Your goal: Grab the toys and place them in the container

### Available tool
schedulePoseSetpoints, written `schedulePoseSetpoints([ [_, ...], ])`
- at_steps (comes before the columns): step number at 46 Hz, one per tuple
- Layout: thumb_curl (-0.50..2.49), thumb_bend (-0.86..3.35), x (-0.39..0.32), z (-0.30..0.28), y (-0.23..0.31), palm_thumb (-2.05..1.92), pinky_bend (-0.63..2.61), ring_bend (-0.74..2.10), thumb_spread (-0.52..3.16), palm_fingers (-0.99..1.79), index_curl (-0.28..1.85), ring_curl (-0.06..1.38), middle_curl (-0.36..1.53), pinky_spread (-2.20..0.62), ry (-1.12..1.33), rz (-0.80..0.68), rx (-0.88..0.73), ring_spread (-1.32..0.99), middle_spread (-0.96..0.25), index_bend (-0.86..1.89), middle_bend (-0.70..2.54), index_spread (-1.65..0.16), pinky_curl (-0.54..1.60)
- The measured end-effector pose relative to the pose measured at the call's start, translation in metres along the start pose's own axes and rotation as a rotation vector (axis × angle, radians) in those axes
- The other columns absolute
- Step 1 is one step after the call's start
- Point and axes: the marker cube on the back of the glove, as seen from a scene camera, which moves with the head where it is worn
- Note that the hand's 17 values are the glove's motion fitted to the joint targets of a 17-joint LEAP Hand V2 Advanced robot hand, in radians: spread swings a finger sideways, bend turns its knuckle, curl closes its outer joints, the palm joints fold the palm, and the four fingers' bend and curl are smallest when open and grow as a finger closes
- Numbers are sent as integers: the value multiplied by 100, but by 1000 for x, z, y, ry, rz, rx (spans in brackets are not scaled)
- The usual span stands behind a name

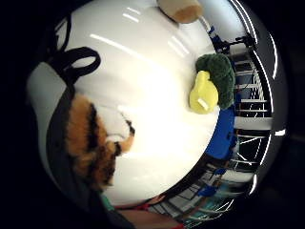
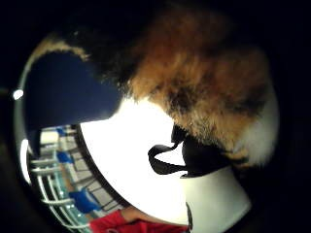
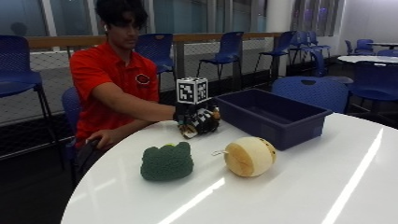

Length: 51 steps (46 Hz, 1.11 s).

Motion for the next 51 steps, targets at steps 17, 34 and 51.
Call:
schedulePoseSetpoints([
  [17,49,14,20,-13,-20,47,91,115,109,134,36,52,48,-43,-62,-89,108,-41,-40,35,75,-40,38],
  [34,65,9,91,-78,-61,52,92,128,87,124,57,56,64,-45,-114,66,118,-37,-36,64,100,-34,41],
  [51,77,4,32,-173,-135,52,99,134,79,115,69,57,70,-46,-85,-20,217,-36,-34,65,101,-31,45],
])
